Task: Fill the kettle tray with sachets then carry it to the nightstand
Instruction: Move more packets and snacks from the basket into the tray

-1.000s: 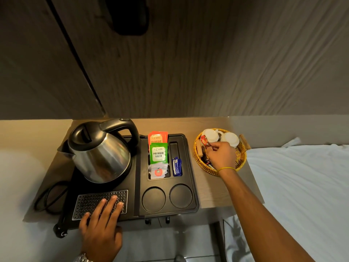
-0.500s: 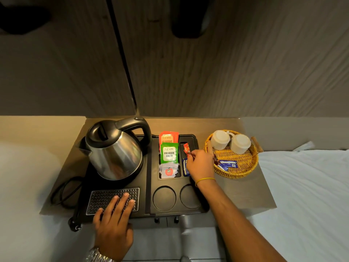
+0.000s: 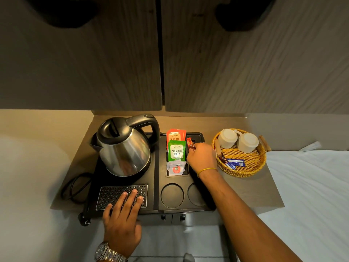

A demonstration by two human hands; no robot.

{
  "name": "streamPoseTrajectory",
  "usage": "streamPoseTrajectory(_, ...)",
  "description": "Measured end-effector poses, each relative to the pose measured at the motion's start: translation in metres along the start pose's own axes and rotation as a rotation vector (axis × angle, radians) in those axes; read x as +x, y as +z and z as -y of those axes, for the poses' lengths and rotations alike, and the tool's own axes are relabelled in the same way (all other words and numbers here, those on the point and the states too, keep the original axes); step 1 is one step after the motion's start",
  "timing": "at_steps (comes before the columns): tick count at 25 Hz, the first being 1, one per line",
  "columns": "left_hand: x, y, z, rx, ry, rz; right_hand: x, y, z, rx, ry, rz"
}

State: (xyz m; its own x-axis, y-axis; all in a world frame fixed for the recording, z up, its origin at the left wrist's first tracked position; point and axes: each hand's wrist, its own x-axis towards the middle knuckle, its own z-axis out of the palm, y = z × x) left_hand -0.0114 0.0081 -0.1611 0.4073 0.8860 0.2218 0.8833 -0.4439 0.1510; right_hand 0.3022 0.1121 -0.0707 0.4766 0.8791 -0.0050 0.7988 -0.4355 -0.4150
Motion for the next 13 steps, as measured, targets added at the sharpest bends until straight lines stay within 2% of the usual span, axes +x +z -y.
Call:
streamPoseTrajectory(6,0.004,-0.015,-0.003,-0.025,-0.006,0.06,-0.041,-0.012,-0.02,0.199,0.027,-0.067)
streamPoseTrajectory(9,0.001,-0.024,0.002,-0.144,-0.007,0.035,-0.083,-0.014,-0.038,0.258,0.059,-0.095)
streamPoseTrajectory(11,0.006,-0.036,0.013,-0.207,-0.119,-0.024,-0.109,-0.009,-0.049,0.237,0.108,-0.065)
streamPoseTrajectory(13,0.019,-0.048,0.029,-0.193,-0.338,-0.068,-0.131,-0.004,-0.055,0.255,0.178,-0.001)
